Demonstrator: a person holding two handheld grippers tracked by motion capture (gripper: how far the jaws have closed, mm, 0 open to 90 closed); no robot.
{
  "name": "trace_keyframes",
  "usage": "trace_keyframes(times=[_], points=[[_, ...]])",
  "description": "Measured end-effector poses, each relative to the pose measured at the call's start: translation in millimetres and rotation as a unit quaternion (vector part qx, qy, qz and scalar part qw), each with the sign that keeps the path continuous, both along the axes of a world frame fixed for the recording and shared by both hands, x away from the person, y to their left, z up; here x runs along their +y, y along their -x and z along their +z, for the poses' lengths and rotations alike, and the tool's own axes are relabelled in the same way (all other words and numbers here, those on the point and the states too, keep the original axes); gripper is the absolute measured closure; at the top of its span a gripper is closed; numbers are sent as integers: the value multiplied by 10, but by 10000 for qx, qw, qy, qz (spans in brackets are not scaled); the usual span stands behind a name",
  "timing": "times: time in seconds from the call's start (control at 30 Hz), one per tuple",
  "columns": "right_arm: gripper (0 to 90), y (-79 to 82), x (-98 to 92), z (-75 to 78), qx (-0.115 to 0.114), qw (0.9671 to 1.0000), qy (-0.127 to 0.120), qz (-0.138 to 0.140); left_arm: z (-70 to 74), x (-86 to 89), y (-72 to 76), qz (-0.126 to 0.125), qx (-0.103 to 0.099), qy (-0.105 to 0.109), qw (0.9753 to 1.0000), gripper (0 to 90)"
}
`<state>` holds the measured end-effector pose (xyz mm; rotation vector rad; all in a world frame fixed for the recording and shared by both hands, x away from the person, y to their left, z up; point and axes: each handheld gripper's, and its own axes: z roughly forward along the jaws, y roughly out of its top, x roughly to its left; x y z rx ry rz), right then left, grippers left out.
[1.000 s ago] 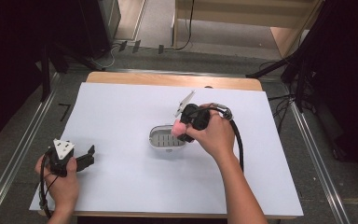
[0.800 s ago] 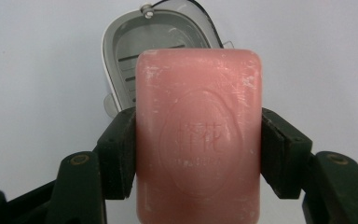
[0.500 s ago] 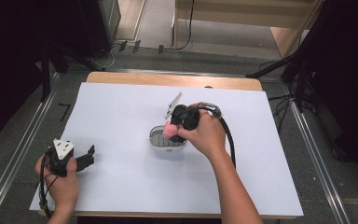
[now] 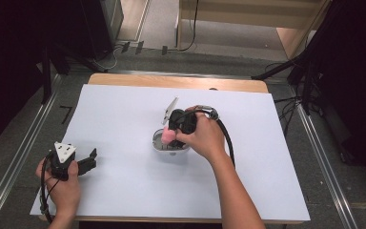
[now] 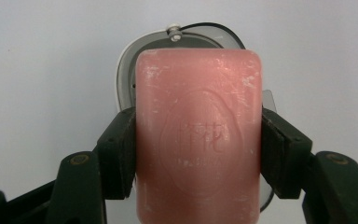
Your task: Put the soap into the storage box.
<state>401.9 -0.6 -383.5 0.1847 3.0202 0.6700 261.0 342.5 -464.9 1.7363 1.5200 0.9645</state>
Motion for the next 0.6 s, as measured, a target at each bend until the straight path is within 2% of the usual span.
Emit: trace_keyframes(times=[0.27,0.33,0.6], points=[[390,-12,47,-20,-23,9998,77,169,1,1,0,8,10,19,10000,143],[390,-14,50,-21,-16,9997,164,189,1,1,0,7,9,20,10000,142],[389,-29,27,-25,-96,9997,154,151,1,3,-1,8,11,26,10000,142]])
